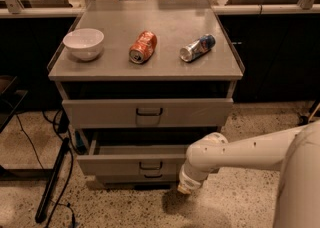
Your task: Close middle drawer
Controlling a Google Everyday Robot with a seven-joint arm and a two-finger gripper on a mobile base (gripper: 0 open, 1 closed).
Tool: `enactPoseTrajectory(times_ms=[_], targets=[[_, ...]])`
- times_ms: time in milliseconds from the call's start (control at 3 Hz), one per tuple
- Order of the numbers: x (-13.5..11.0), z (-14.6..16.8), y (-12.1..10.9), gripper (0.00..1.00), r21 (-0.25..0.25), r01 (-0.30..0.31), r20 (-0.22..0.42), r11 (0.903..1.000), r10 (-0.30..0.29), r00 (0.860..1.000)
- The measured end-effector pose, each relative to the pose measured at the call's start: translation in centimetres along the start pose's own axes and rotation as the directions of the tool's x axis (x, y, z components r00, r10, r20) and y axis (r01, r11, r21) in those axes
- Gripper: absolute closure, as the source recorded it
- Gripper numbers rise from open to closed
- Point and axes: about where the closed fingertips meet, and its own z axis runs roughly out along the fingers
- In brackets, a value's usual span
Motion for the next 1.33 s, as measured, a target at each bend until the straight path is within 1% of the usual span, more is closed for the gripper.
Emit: enactPoseTrajectory(times_ms=[333, 667, 1333], targets=[[-1.2, 0.6, -2.4, 1.00, 0.038, -0.007, -0.012, 0.9992, 0.008, 1.000], [-2.9, 1.0, -4.9, 1.00, 0.069, -0.006, -0.018, 0.9976, 0.007, 1.000], [-4.9, 2.6, -7.5, 1.00, 0.092, -0.009, -0.022, 0.9957, 0.011, 1.000]])
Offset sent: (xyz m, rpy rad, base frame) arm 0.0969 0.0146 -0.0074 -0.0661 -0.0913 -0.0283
